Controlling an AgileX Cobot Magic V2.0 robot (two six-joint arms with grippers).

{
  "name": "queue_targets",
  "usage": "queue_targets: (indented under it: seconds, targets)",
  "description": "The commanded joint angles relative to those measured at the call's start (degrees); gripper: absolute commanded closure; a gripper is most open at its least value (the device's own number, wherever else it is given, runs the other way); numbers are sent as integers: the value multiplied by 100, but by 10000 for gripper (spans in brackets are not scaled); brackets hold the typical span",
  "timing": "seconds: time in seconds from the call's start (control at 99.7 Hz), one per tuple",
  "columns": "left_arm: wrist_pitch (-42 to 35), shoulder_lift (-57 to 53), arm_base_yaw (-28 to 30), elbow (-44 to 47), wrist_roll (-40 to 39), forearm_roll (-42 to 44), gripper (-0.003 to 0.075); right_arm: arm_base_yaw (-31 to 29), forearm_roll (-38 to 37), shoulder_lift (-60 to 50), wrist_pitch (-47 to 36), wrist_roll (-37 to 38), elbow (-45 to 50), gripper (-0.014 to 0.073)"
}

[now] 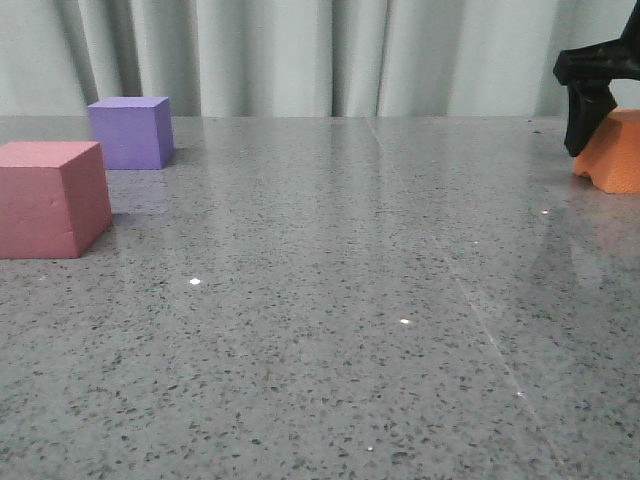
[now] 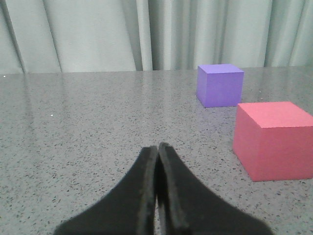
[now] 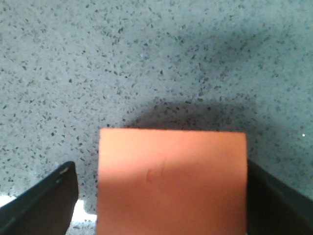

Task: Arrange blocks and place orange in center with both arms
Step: 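Lower the right gripper over the orange cube and close on it, then carry the orange cube with the right gripper toward the table center and set it down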

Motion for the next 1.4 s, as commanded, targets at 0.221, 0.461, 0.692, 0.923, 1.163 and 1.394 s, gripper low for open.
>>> queue_targets:
  seconds: [0.221, 0.461, 0.692, 0.923, 1.163, 1.394]
  targets:
    - [-477, -191, -46, 318, -36, 2, 739, -39, -77, -230, -57, -17, -283, 277]
    - [-477, -191, -46, 318, -36, 2, 739, 52, 41, -261, 850, -17, -907, 311]
    - [-477, -191, -46, 318, -36, 2, 739, 615, 635, -261, 1360, 225, -1514, 311]
    - [-477, -191, -46, 318, -36, 2, 739, 1678, 630, -233, 1022, 726, -1692, 311]
    - [-477, -191, -46, 318, -36, 2, 739, 2569, 76, -58, 536, 1662, -1808, 311]
    - [-477, -191, -46, 318, -36, 2, 739, 3222, -669, 444, 686, 2530, -2335, 312]
